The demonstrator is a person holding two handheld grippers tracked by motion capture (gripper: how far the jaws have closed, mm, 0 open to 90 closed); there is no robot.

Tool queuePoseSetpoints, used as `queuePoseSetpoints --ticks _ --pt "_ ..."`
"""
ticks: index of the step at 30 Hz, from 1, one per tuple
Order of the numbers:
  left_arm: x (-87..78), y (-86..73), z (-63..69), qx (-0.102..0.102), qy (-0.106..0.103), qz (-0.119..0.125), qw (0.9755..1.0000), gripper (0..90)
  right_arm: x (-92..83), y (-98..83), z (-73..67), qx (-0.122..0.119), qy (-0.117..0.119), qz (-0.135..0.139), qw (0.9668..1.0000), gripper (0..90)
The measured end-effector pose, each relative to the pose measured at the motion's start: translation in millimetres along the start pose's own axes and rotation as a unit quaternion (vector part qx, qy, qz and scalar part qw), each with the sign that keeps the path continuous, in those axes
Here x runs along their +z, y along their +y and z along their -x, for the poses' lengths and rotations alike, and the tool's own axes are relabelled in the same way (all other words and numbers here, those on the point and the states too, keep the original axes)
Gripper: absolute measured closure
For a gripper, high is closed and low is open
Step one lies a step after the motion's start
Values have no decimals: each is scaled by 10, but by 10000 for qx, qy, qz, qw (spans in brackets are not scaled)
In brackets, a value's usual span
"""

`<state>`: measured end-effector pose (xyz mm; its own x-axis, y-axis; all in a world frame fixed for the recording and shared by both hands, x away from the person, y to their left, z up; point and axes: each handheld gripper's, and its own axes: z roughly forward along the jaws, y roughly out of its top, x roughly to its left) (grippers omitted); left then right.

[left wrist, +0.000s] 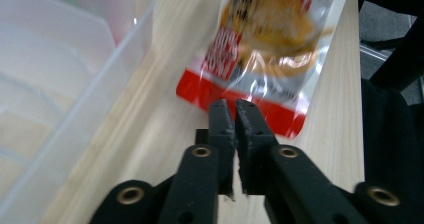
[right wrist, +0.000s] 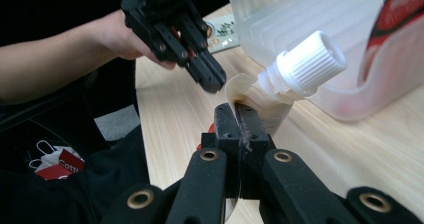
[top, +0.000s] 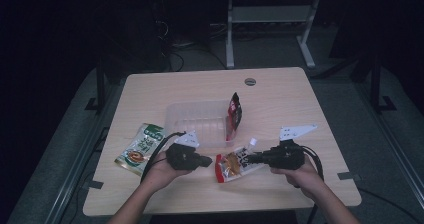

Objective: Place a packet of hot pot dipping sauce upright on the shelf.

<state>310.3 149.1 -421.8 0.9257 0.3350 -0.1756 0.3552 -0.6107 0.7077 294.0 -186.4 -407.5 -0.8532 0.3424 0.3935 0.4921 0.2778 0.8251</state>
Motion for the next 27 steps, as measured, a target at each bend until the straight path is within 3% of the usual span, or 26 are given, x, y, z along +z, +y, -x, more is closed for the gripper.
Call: queuePoseSetpoints --ticks 4,13,18,27 --pt "-69 -140 19 -171 62 -94 9998 710 -24 73 -55 -155 -21 33 9999 898" --pt "-230 -360 59 -351 241 -65 9991 524 -81 215 -106 -362 -15 200 9991 897" --pt "-229 -458 82 -428 288 -131 9986 408 -103 315 -120 -383 -64 234 9990 898" --pt "-342 -625 138 -591 461 -174 9970 295 -118 553 -96 -477 -192 348 9981 897"
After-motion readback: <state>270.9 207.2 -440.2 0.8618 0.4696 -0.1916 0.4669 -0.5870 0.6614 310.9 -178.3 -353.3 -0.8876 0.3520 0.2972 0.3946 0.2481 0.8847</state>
